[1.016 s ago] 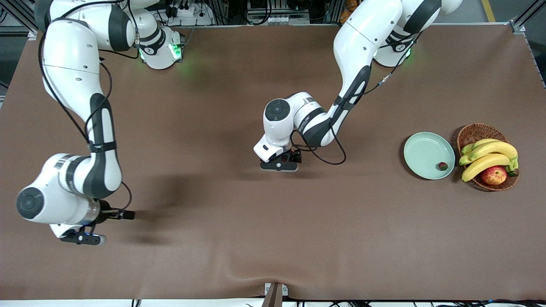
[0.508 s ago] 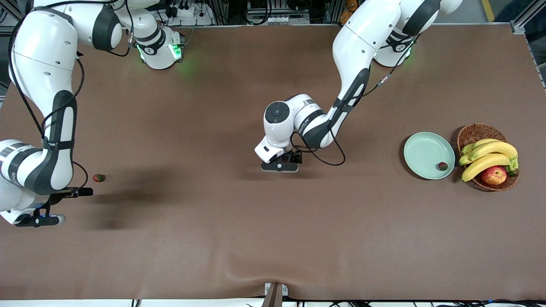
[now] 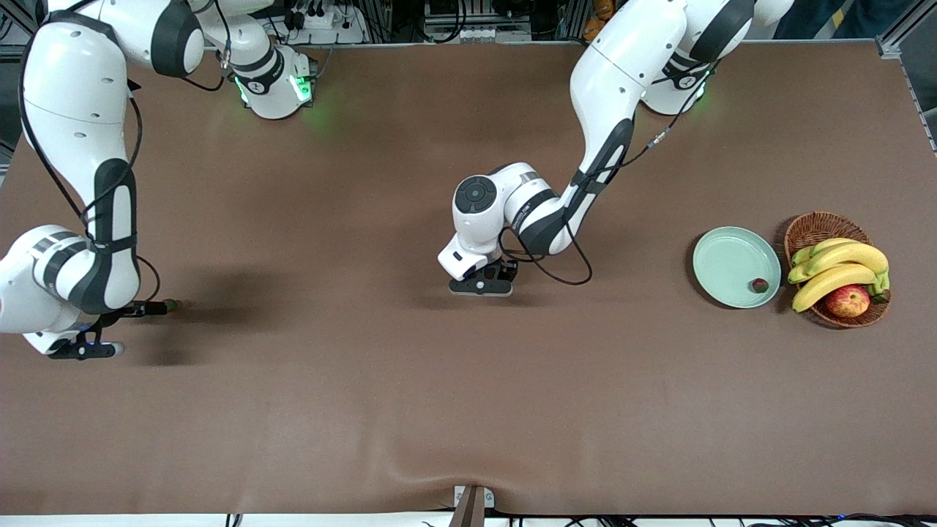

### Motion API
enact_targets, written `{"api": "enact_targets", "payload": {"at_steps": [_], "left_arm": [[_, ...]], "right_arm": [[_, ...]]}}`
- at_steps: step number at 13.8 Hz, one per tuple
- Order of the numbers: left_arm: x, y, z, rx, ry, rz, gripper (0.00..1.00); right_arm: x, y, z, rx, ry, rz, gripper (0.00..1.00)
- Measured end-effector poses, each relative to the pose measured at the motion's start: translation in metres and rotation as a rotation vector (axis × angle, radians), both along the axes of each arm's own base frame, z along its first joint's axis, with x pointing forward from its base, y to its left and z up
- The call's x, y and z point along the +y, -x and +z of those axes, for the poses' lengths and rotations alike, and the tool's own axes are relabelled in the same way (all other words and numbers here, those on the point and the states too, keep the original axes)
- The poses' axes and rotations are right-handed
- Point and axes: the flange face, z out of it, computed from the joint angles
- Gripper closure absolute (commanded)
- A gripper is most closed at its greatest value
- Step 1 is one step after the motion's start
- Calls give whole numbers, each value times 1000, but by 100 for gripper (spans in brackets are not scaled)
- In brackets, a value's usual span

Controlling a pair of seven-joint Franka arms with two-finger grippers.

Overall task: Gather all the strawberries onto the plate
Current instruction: 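Place the strawberry on the plate while the right gripper grasps the last strawberry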

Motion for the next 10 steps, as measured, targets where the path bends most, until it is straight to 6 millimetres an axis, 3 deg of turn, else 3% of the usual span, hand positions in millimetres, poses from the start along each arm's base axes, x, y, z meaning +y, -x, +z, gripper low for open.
{"api": "enact_targets", "payload": {"at_steps": [1, 3, 5, 7, 8, 9, 10], "left_arm": [[0, 0, 0, 2, -4, 1, 100], [0, 0, 0, 2, -4, 2, 100], [2, -1, 0, 4, -7, 25, 100], [10, -7, 3, 11, -30, 113, 100], [21, -19, 8, 6, -37, 187, 100], [40, -37, 18, -1, -40, 258, 100], [65, -58, 30, -5, -43, 318, 100]], "right_arm": [[4, 2, -4, 3, -6, 2, 9], [14, 2, -7, 2, -21, 1, 21], [21, 3, -13, -5, -25, 2, 24], [22, 11, -23, 2, -22, -3, 25], [21, 16, -28, 13, -24, -3, 31], [20, 21, -32, 22, -29, 6, 49], [18, 24, -34, 28, -33, 17, 79]]}}
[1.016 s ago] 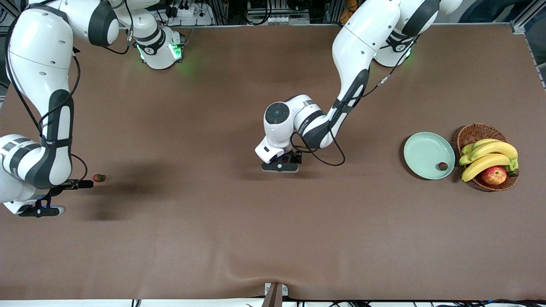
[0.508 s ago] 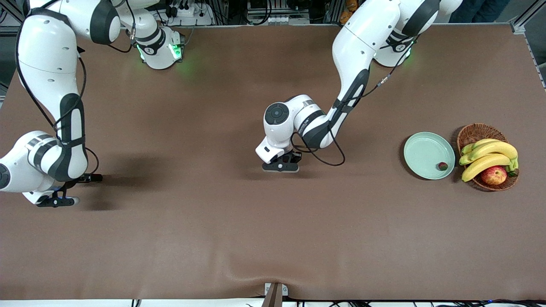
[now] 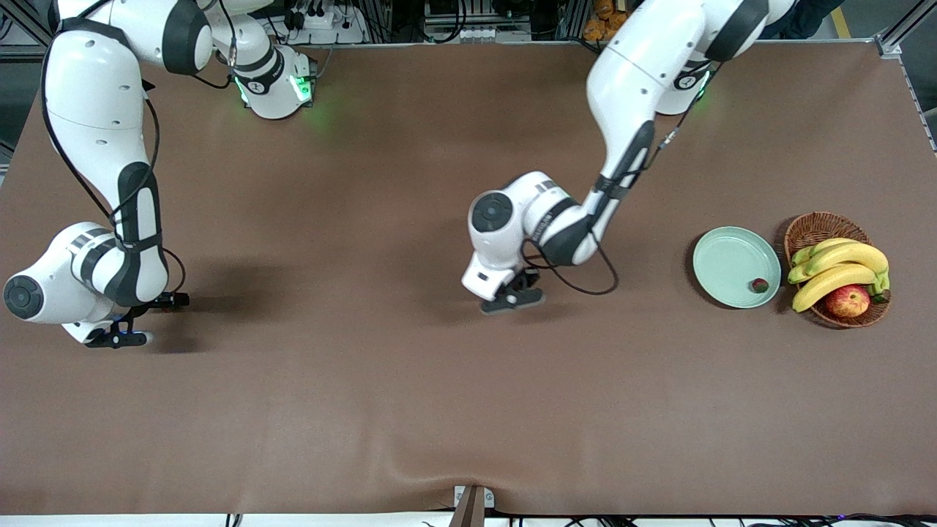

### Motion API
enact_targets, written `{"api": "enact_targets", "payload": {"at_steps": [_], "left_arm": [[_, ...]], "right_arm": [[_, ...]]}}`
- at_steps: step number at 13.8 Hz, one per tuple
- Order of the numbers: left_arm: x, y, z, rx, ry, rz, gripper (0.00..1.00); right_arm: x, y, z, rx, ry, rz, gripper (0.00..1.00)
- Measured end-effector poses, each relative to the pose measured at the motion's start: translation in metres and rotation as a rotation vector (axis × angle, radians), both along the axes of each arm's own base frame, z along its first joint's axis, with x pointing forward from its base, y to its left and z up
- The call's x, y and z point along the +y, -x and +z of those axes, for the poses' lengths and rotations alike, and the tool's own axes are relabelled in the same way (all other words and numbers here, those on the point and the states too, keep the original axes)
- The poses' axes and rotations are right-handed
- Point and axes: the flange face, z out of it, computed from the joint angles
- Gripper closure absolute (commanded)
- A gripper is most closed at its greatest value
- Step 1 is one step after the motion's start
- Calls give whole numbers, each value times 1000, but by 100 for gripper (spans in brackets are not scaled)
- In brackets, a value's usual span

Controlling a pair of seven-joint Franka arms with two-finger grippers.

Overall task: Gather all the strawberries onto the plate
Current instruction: 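Place the strawberry on the plate while the right gripper grasps the last strawberry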

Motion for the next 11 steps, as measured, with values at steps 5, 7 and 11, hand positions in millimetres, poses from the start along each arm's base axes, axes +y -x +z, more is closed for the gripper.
{"api": "enact_targets", "payload": {"at_steps": [5, 7, 11], "left_arm": [[166, -88, 49, 75, -18, 309, 100], [220, -99, 49, 136, -49, 348, 100], [320, -90, 40, 254, -82, 310, 100]], "right_arm": [[1, 0, 6, -10, -7, 16, 100], [12, -8, 14, -14, -18, 31, 100], [50, -32, 62, 52, -80, -15, 100]]}}
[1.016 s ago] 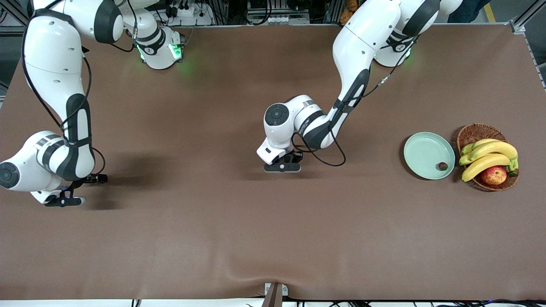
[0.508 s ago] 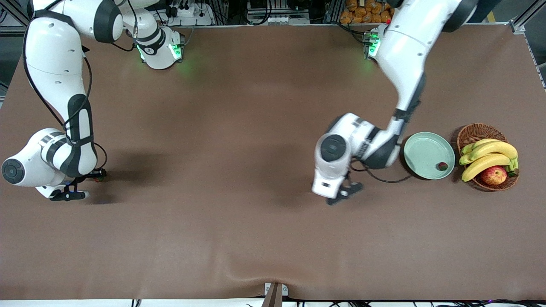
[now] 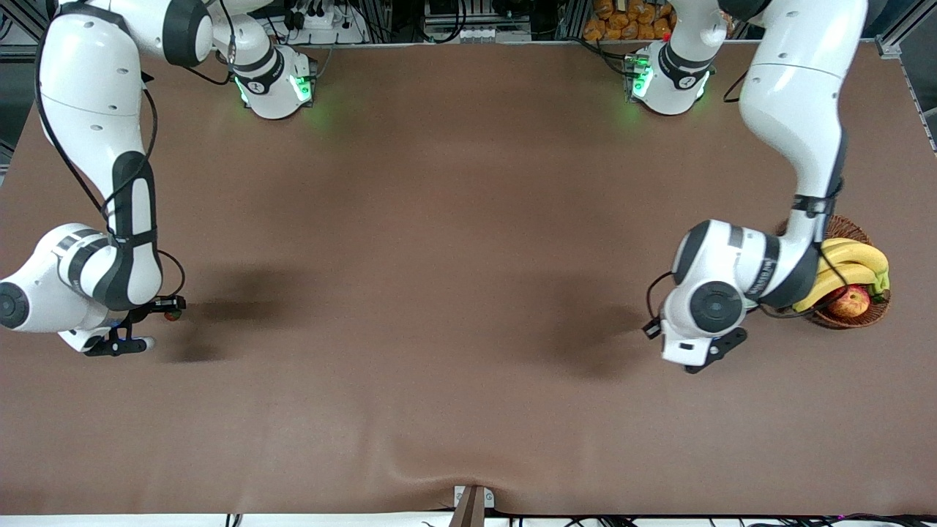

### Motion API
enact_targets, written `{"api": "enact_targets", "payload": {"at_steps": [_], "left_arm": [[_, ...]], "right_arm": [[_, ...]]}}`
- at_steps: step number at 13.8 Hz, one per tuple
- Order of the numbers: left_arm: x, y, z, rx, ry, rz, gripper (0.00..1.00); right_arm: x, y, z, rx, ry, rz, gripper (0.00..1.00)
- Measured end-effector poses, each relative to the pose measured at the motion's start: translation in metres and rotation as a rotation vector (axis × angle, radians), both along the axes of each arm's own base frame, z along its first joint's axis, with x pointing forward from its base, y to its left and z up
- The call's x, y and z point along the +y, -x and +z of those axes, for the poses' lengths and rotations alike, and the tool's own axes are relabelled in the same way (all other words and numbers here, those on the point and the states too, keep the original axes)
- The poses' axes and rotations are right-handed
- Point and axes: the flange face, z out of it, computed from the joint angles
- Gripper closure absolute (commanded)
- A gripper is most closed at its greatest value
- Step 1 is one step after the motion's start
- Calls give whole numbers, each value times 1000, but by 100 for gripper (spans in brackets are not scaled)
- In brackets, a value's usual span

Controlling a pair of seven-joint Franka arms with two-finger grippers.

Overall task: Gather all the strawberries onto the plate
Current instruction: 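Place the strawberry on the plate while the right gripper grasps the last strawberry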

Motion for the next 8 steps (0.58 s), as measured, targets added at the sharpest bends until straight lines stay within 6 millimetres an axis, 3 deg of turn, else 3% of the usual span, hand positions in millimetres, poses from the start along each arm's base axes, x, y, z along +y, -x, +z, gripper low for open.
{"api": "enact_targets", "payload": {"at_steps": [2, 5, 8], "left_arm": [[44, 13, 9, 35, 14, -46, 100], [93, 39, 17, 67, 42, -123, 100], [149, 63, 6, 72, 90, -203, 100]], "right_arm": [[32, -8, 25, 41, -9, -51, 100], [87, -13, 58, 63, 8, -149, 100], [165, -9, 81, 93, 2, -282, 100]]}}
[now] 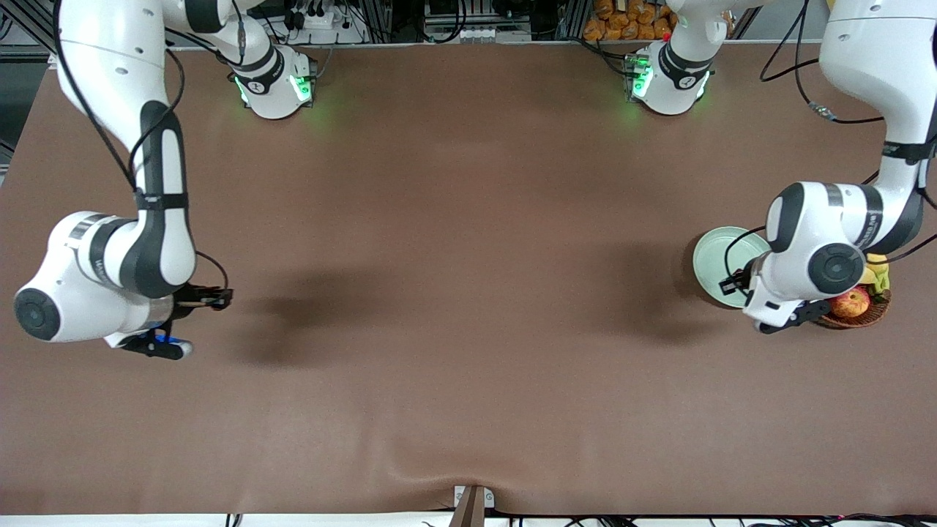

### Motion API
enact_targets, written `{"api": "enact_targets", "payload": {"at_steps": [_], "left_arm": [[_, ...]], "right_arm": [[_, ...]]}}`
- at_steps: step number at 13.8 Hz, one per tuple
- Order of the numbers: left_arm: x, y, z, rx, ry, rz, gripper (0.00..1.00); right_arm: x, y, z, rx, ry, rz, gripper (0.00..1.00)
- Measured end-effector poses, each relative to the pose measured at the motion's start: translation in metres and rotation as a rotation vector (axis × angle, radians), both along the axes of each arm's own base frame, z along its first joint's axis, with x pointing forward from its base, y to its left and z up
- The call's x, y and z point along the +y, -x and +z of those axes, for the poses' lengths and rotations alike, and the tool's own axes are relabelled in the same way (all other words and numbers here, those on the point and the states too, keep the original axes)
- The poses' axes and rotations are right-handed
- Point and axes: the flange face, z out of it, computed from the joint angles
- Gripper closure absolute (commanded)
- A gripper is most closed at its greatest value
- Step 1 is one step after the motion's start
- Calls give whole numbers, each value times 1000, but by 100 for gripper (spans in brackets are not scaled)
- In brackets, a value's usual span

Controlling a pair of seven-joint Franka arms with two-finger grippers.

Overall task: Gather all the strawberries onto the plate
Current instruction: 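Place the strawberry on the plate while the right gripper grasps the last strawberry, then carry the last strawberry to the table middle and open the right gripper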

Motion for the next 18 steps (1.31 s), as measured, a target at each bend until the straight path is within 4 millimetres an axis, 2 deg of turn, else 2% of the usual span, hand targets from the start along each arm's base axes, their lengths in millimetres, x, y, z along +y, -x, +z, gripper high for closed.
{"api": "enact_targets", "payload": {"at_steps": [1, 5, 6, 7, 8, 11, 13, 15, 18], "left_arm": [[7, 5, -8, -2, 11, -12, 100], [10, 18, -33, 15, 30, -32, 100], [17, 19, -38, 16, 39, -42, 72], [26, 20, -42, 17, 47, -47, 30], [33, 22, -46, 19, 54, -49, 0], [37, 22, -49, 17, 59, -51, 0], [31, 20, -48, 13, 62, -61, 0], [21, 18, -44, 3, 67, -77, 0], [-2, 11, -30, -24, 79, -114, 0]], "right_arm": [[23, 2, 4, 10, -9, -42, 100], [122, 15, 11, 44, -5, -194, 100], [148, 18, 12, 38, 5, -229, 100], [174, 23, 13, 27, 17, -264, 100], [200, 28, 14, 14, 25, -302, 100], [279, 50, 9, -29, 21, -409, 100], [326, 66, -5, -55, 10, -476, 100], [360, 78, -28, -80, -9, -520, 100], [397, 96, -75, -131, -27, -575, 100]]}}
